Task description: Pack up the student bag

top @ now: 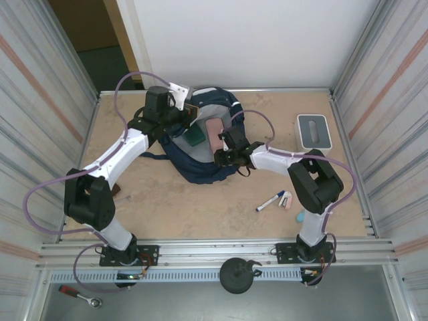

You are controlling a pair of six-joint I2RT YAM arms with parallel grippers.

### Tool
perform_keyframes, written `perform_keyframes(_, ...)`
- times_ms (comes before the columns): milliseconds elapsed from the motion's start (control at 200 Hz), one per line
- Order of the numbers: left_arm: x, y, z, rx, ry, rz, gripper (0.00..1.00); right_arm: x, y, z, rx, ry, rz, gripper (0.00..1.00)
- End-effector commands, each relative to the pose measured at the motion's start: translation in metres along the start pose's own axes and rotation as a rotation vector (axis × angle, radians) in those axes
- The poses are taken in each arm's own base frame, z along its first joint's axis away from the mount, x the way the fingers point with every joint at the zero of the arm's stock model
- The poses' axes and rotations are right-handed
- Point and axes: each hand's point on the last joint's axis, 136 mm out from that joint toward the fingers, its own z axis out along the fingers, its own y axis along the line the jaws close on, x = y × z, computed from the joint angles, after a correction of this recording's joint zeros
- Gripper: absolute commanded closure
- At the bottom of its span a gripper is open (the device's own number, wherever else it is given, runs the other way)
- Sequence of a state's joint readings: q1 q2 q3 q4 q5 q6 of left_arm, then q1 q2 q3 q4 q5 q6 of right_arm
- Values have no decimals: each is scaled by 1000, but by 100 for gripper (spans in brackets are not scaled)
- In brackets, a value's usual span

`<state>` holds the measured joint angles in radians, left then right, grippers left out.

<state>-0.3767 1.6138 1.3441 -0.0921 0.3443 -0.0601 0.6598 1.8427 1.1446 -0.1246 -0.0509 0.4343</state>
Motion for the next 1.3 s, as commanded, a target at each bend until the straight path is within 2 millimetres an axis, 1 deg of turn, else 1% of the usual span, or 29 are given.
perform_keyframes(0,-28,-7,-14,17,-96,26,100,-3,-7,5,23,9,41,73)
perform_keyframes(55,-28,-7,-14,20,-97,25,100,-8,-8,7,27,-2,44,73)
perform_keyframes(115,-28,-8,-13,25,-91,23,100,-20,-10,9,33,-27,44,74)
perform_keyframes(230,-26,-8,-14,26,-88,22,100,-49,-14,13,30,-89,62,74)
perform_keyframes(351,-25,-7,-15,19,-86,24,100,-82,-12,11,14,-170,63,74)
perform_keyframes(436,-24,-7,-15,18,-82,26,100,-99,-14,15,-1,-206,69,74)
perform_keyframes(511,-22,-7,-14,18,-81,22,100,-113,-11,16,-33,-235,76,74)
perform_keyframes(656,-18,-7,-10,25,-70,9,100,-136,-6,20,-62,-291,76,72)
perform_keyframes(751,-15,-6,-8,29,-70,-3,100,-143,2,21,-108,-313,80,71)
perform_keyframes(812,-13,-6,-8,29,-69,-9,100,-140,7,17,-132,-313,76,68)
perform_keyframes(882,-8,-7,-6,36,-57,-18,100,-132,9,0,-153,-330,71,65)
perform_keyframes(897,-6,-7,-5,37,-54,-20,100,-127,7,-2,-154,-325,71,64)
perform_keyframes(947,0,-8,-3,42,-45,-24,100,-119,8,-19,-171,-338,63,60)
perform_keyframes(957,1,-9,-2,42,-43,-26,100,-115,7,-20,-169,-336,62,59)
perform_keyframes(1002,8,-9,1,45,-35,-31,100,-107,4,-38,-163,-346,57,56)
perform_keyframes(1057,21,-11,6,53,-14,-42,100,-94,-4,-55,-135,-351,53,52)
perform_keyframes(1097,30,-13,10,61,3,-50,100,-85,-14,-66,-101,-353,62,49)
perform_keyframes(1137,41,-15,14,69,25,-58,100,-74,-28,-72,-60,-338,87,46)
perform_keyframes(1187,56,-20,19,83,52,-66,96,-62,-49,-77,-2,-317,142,42)
perform_keyframes(1247,76,-26,25,96,83,-73,87,-52,-76,-82,64,-294,223,37)
perform_keyframes(1288,90,-32,29,108,102,-78,76,-48,-94,-85,101,-288,280,35)
perform_keyframes(1298,92,-33,30,110,105,-78,72,-47,-97,-86,107,-287,293,34)
